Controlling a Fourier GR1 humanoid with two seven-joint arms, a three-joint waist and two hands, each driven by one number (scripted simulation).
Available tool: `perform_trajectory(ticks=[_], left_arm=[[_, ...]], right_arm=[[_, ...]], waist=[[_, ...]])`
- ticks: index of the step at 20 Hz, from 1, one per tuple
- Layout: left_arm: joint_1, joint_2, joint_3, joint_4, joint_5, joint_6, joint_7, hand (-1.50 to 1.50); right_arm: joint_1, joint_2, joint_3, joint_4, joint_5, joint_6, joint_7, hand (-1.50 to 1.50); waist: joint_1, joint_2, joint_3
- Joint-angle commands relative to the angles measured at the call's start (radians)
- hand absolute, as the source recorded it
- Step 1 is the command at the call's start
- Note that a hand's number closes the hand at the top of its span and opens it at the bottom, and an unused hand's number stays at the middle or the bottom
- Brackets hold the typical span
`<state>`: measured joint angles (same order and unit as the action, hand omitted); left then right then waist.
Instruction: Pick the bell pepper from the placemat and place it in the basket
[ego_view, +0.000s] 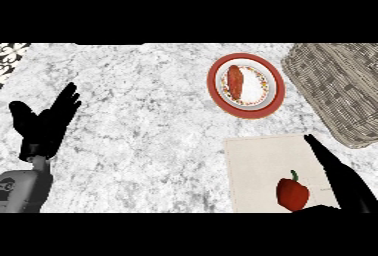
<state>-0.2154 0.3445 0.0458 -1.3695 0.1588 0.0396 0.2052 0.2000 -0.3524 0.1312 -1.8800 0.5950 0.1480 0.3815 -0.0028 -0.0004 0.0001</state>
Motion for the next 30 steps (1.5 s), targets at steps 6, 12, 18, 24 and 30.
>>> perform_trajectory(ticks=[6,12,18,24,30], left_arm=[[-0.024,-0.002,0.068,0.065,-0.007,-0.065,-0.036,0.0],[0.038,-0.062,0.047,0.001,-0.057,-0.039,-0.035,0.0],[0.016,-0.005,0.114,0.034,-0.025,-0.123,-0.045,0.0],[0.003,-0.062,0.094,0.036,-0.08,-0.077,-0.035,0.0],[0.0,-0.071,0.085,-0.025,-0.092,-0.073,0.025,0.0]], right_arm=[[-0.028,0.027,-0.072,0.046,-0.065,0.077,-0.109,-1.5],[0.129,0.053,-0.025,-0.085,0.018,0.075,-0.153,-1.5],[0.056,0.131,0.042,-0.008,0.16,0.033,-0.063,-1.5],[-0.035,0.149,0.004,0.127,0.199,0.022,-0.094,-1.5],[-0.044,0.093,0.001,0.22,0.264,0.024,-0.194,1.5]], waist=[[0.0,0.001,0.0],[-0.003,0.0,0.0],[0.001,0.001,0.0],[0.002,0.001,0.0],[0.003,0.0,0.0]])
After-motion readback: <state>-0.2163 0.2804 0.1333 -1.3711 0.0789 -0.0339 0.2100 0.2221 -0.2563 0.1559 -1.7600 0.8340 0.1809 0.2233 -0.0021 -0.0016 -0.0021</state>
